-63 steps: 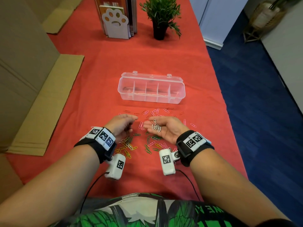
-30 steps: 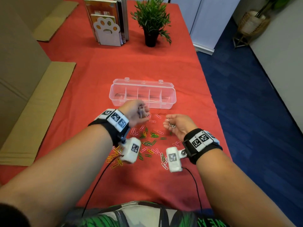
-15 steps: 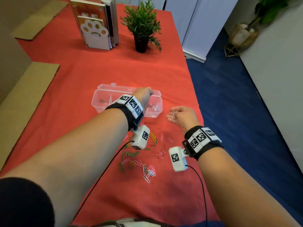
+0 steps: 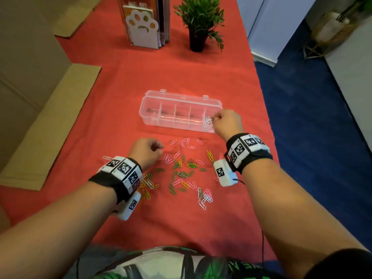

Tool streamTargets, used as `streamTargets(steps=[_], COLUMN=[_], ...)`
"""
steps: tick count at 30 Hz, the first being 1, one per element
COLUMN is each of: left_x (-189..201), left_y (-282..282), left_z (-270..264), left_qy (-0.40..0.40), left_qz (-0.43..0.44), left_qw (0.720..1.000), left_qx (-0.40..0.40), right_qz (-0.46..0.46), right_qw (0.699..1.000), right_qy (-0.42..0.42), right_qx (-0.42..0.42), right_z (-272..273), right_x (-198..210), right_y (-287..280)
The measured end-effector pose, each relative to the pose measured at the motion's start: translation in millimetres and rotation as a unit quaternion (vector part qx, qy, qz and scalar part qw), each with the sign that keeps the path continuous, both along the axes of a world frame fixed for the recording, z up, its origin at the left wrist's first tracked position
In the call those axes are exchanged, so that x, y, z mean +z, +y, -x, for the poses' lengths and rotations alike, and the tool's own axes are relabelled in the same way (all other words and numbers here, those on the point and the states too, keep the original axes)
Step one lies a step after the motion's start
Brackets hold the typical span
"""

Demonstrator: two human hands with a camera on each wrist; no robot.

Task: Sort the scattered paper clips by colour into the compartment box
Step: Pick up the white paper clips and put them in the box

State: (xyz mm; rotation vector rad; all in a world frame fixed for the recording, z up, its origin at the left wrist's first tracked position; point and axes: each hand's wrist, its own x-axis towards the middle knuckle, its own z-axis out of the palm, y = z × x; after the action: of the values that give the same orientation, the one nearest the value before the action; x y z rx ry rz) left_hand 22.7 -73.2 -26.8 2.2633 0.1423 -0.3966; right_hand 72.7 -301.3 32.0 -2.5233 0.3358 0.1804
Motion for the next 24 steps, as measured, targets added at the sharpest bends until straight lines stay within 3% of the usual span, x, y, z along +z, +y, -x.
streamTargets(steps=[5,8,15,21,24], left_x=[-21.4,-24.7,-29.7,-36.0,-37.8], left_y=[12.6,-2.9,-58.1,-89.5,-93.3], left_z=[36.8,55.8,79.9,89.4,91.0], left_qy=[0.045,0.059,0.026,-0.031,-0.058], left_qz=[-0.044,-0.049,-0.067,-0.138,-0.171], left_qw=[0.994,0.985,0.938,0.886,0.866], left_qx=[-0.085,-0.157,-0.338,-0.441,-0.466], right_qz=[0.048,0.046,0.037,0.073,0.040], right_qw=[0.986,0.980,0.986,0.993,0.996], right_qy=[0.122,0.161,0.103,0.072,0.077], right_qx=[0.102,0.108,0.126,0.051,0.006], right_z=[80.9,125.2,181.0,180.7,178.9], right_x=[-33.7,-57.2,-99.2,-104.0,-98.7], right_y=[4.0,3.8,1.1,-17.9,-27.1])
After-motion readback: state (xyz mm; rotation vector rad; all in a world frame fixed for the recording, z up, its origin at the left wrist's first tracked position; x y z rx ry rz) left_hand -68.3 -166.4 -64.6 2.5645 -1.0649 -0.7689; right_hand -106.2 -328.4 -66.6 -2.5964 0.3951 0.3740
